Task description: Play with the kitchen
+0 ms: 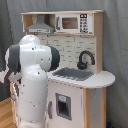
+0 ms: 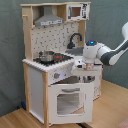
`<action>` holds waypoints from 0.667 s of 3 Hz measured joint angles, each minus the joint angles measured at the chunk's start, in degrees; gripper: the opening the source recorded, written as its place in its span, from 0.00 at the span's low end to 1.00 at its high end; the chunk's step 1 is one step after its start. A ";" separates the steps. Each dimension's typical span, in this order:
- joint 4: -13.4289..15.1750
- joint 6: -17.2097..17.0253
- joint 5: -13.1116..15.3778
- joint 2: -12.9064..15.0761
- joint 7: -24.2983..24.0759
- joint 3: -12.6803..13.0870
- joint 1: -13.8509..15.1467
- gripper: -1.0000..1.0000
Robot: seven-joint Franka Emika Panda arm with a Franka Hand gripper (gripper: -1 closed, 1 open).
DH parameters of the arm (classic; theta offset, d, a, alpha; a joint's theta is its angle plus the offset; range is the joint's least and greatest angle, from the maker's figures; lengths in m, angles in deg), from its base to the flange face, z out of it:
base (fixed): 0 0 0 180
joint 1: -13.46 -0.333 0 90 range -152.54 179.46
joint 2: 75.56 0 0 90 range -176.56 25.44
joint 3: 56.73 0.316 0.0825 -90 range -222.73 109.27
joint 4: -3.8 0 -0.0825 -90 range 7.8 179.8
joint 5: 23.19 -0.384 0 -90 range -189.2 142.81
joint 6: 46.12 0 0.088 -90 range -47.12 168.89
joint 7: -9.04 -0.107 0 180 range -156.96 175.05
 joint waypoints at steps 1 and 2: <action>0.13 0.54 0.00 0.00 0.78 -0.28 0.00 0.00; 2.82 5.05 0.01 -0.09 3.92 -1.55 0.00 0.00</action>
